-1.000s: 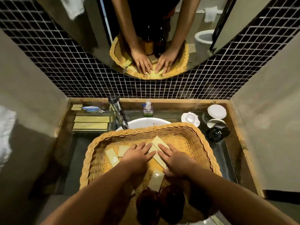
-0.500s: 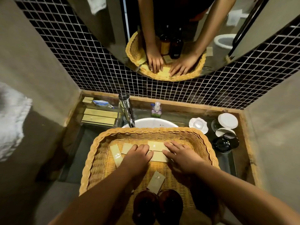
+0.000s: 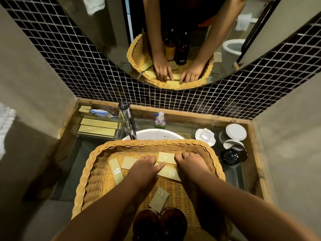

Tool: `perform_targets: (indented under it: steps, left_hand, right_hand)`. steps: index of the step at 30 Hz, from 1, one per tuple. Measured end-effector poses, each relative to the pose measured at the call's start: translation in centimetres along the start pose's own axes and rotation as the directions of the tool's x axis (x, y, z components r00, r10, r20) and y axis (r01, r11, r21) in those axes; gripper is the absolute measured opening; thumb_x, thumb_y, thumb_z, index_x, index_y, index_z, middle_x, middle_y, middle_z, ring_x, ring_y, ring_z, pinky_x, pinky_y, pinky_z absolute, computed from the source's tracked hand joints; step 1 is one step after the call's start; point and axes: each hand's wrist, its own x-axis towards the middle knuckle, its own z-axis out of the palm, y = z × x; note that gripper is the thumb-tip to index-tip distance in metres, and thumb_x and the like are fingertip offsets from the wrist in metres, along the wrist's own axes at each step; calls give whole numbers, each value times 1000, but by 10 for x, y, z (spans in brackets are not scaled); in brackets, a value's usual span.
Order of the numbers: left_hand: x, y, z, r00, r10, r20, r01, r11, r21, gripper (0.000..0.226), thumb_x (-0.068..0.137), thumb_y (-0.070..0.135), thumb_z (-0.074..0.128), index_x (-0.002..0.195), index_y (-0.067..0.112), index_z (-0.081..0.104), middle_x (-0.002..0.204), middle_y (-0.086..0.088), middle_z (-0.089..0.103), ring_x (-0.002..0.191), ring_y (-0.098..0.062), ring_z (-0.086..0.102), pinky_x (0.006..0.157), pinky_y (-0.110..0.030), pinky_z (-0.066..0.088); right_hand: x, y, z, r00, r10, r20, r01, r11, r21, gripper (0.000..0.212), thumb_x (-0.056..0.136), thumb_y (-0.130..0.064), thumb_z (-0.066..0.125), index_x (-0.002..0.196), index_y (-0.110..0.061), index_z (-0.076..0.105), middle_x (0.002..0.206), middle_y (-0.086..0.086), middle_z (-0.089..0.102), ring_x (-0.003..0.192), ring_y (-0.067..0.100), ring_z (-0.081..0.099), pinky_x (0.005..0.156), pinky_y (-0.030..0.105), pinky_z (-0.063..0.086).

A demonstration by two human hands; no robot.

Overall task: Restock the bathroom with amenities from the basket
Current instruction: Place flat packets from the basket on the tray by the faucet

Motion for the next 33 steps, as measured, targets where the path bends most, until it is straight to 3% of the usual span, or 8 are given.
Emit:
perform_targets:
  steps: [5,9,13,16,18,20,24,33]
  left_hand:
    - [-20,-27,-16,998,-33,-49,33,999,14,84,94,27,64,155,36,7,137,-20,43,122,-35,42,100,-43,39]
    - [-44,-49,-49,989,-138,-57,132,986,-102,96,93,37,63,142,60,-17,152,-17,23,140,-40,19,113,-51,19]
    - [-82,-84,-70,967,-161,-195,162,987,-7,93,93,33,64,149,53,-7,137,-19,41,128,-37,36,106,-49,32]
    - [-106,-119,-76,946,-222,-237,247,966,79,86,95,32,59,151,48,-3,136,-18,42,126,-37,37,106,-50,31]
    - [-116,-140,-80,922,-295,-251,319,946,60,70,98,38,41,150,49,-5,141,-21,39,129,-39,36,106,-51,30]
    - [-121,-156,-83,905,-355,-237,368,930,13,63,96,47,26,149,51,-7,143,-21,37,131,-39,34,105,-51,30]
    - [-122,-175,-81,890,-422,-171,438,897,66,92,95,18,55,148,51,-12,146,-19,33,133,-38,31,107,-52,30]
    - [-108,-204,-53,875,-483,-42,484,868,114,93,94,7,50,150,48,-13,141,-23,32,128,-40,34,103,-53,33]
  right_hand:
    - [0,-1,-2,999,-50,-4,50,999,10,80,88,-38,67,148,-33,16,138,16,47,126,34,45,104,43,38]
    - [-6,-8,-12,992,-93,-81,95,995,16,90,92,-32,63,150,-45,-4,143,16,39,134,36,37,112,46,31]
    - [-14,-17,-38,983,-67,-174,78,995,58,91,94,-28,59,148,-52,-10,151,15,32,137,32,34,108,42,39]
    - [-17,-28,-65,969,-83,-231,85,996,-1,102,89,-18,64,149,-51,-11,152,12,30,138,31,31,109,41,36]
    - [-16,-38,-82,956,-100,-276,86,994,-60,105,87,-9,63,150,-49,-10,150,11,32,135,30,32,109,40,34]
    - [-13,-47,-97,939,-112,-326,91,993,-81,104,87,-2,59,152,-49,-7,150,12,33,135,31,33,110,41,32]
    - [5,-65,-122,907,-143,-396,99,987,-129,107,83,3,57,152,-47,-8,150,14,34,135,33,33,109,43,32]
    - [34,-100,-130,899,-137,-415,96,988,-118,104,90,-6,58,149,-50,-16,155,12,28,142,31,25,114,47,25]
